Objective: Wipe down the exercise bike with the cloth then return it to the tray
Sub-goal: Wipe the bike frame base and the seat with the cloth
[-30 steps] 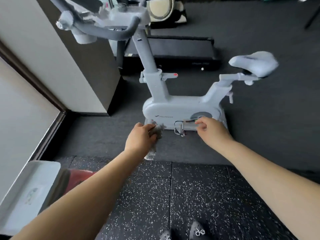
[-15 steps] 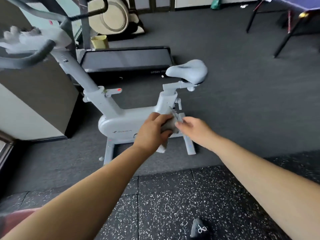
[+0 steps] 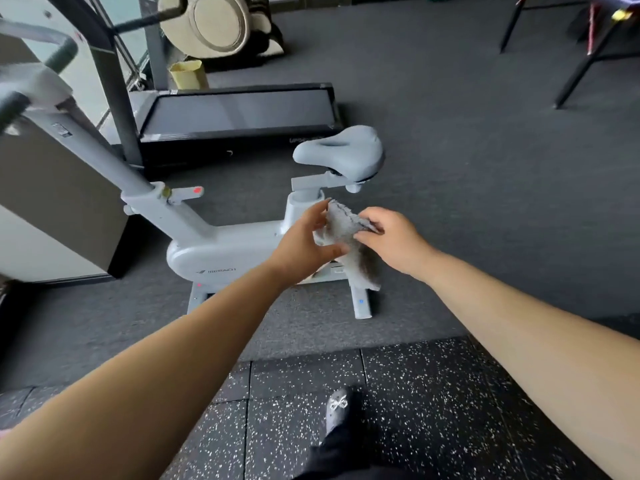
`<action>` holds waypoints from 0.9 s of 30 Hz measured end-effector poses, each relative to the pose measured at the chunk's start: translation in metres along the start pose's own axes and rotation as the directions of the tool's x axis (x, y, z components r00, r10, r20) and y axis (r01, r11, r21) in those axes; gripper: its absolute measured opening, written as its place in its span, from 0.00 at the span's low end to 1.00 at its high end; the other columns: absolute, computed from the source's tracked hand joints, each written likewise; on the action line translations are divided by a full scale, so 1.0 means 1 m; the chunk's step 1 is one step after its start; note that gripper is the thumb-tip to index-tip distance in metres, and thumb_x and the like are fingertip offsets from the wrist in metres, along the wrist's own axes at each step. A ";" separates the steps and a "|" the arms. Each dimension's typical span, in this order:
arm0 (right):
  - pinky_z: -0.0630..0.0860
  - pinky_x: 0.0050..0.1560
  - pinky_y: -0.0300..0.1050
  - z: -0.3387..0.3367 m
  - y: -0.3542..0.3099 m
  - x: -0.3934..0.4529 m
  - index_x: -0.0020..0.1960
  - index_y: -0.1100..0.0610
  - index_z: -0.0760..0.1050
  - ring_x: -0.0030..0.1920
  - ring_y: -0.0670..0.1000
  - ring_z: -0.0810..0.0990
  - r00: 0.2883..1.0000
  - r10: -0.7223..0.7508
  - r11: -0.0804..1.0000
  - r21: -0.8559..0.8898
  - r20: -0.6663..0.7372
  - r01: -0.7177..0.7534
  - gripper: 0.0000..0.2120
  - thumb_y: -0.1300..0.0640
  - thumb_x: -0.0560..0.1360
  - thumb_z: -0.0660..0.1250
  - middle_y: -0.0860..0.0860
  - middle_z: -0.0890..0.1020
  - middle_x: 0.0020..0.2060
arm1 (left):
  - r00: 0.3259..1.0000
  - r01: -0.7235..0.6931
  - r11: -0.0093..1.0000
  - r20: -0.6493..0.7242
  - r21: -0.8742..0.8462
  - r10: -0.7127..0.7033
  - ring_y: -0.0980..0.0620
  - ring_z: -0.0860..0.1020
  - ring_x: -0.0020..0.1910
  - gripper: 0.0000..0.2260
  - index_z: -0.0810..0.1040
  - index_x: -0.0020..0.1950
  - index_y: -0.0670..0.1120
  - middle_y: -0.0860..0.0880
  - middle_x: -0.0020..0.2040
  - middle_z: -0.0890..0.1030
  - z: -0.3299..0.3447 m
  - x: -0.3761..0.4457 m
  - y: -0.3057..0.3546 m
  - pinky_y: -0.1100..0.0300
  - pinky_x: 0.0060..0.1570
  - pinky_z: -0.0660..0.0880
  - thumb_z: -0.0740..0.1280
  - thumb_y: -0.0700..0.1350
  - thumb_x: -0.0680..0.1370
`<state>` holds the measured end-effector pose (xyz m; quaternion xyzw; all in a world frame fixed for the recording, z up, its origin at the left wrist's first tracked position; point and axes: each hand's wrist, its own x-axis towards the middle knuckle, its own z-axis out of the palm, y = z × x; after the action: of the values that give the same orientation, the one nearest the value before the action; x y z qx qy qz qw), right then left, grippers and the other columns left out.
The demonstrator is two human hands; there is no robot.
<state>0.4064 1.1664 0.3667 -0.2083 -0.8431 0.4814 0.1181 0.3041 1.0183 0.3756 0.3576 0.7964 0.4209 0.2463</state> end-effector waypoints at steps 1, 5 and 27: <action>0.72 0.50 0.46 -0.004 0.003 0.010 0.50 0.56 0.77 0.44 0.48 0.76 1.000 -0.008 1.000 0.002 -0.001 0.008 0.07 0.63 0.73 0.68 0.48 0.79 0.42 | 0.999 0.022 1.000 0.024 -0.001 -0.022 0.57 0.75 0.57 0.34 0.64 0.71 0.52 0.51 0.59 0.77 0.000 0.012 0.002 0.63 0.55 0.72 0.75 0.46 0.69; 0.73 0.44 0.41 -0.027 0.014 0.048 0.46 0.52 0.77 0.39 0.45 0.77 1.000 0.012 1.000 -0.014 0.005 -0.012 0.06 0.62 0.73 0.69 0.46 0.80 0.38 | 0.995 0.091 0.996 0.034 0.021 -0.091 0.68 0.73 0.27 0.08 0.76 0.42 0.51 0.57 0.32 0.75 -0.002 0.062 0.009 0.76 0.28 0.66 0.74 0.44 0.70; 0.74 0.53 0.45 -0.166 0.114 0.287 0.63 0.45 0.69 0.54 0.49 0.78 0.983 0.090 0.986 -0.151 0.158 -0.066 0.22 0.52 0.71 0.71 0.47 0.77 0.58 | 0.692 0.368 0.918 -0.617 -0.147 -0.376 0.46 0.76 0.56 0.25 0.67 0.66 0.49 0.46 0.57 0.78 -0.008 0.289 0.023 0.59 0.52 0.67 0.71 0.41 0.72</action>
<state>0.2461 1.4773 0.3521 -0.2089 -0.8741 0.4384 0.0140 0.1269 1.2475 0.3725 0.0245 0.8851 0.4624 0.0458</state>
